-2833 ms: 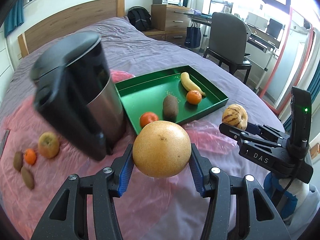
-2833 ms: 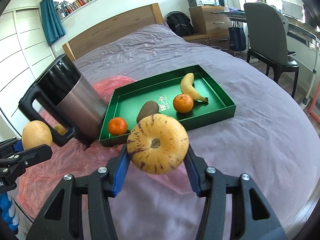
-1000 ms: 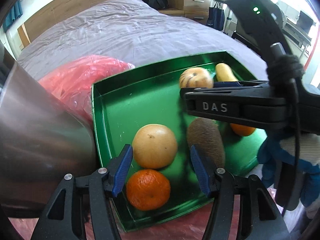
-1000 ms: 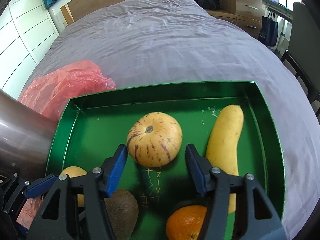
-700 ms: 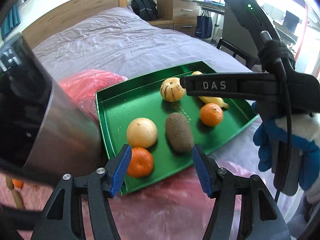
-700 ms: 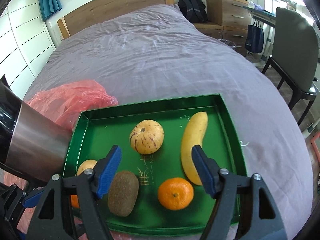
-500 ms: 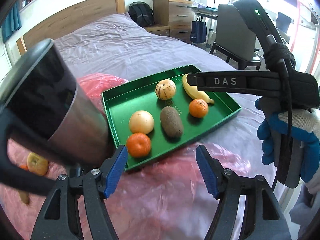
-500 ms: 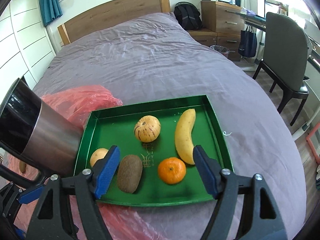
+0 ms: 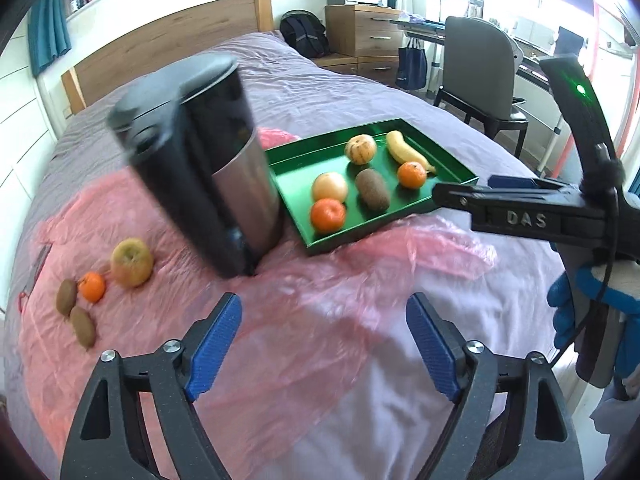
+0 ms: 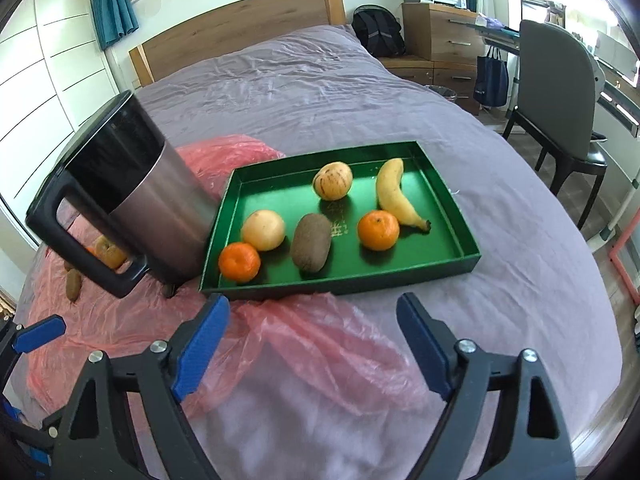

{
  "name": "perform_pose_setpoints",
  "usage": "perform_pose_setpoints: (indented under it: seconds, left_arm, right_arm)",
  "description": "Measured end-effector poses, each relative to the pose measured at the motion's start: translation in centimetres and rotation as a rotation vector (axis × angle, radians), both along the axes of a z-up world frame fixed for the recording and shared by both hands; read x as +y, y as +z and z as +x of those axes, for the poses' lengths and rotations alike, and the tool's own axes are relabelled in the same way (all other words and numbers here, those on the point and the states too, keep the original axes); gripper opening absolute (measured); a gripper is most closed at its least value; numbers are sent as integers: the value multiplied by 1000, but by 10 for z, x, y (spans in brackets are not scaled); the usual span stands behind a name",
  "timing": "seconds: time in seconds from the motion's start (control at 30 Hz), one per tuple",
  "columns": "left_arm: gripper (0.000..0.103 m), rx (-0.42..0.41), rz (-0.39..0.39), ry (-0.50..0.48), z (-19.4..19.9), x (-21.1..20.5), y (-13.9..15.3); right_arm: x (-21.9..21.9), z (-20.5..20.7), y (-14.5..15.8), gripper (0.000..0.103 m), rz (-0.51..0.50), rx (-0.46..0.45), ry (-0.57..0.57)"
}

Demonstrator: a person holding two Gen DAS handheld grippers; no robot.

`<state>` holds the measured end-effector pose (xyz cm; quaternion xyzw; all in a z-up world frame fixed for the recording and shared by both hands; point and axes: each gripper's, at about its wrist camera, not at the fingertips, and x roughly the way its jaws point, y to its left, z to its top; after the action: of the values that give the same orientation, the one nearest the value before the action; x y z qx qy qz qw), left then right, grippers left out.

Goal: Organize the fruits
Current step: 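Move both tools back over the remaining fruits on the sheet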

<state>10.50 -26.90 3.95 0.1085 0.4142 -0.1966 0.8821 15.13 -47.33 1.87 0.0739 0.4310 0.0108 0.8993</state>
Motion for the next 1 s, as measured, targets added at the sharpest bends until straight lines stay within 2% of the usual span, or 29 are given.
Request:
perform_pose_setpoints:
  seconds: [0.27, 0.57, 0.87, 1.0]
  left_arm:
    - [81, -14, -4, 120, -26, 77, -7]
    - [81, -42, -41, 297, -52, 173, -13]
    - [81, -61, -50, 454, -76, 257, -26]
    - [81, -46, -83, 531, -77, 293, -32]
  right_arm:
    - [62, -50, -9, 103, 31, -5, 73]
    - [151, -89, 4, 103, 50, -33, 196]
    - [234, -108, 24, 103, 21, -62, 334]
    - [265, -106, 24, 103, 1, -64, 385]
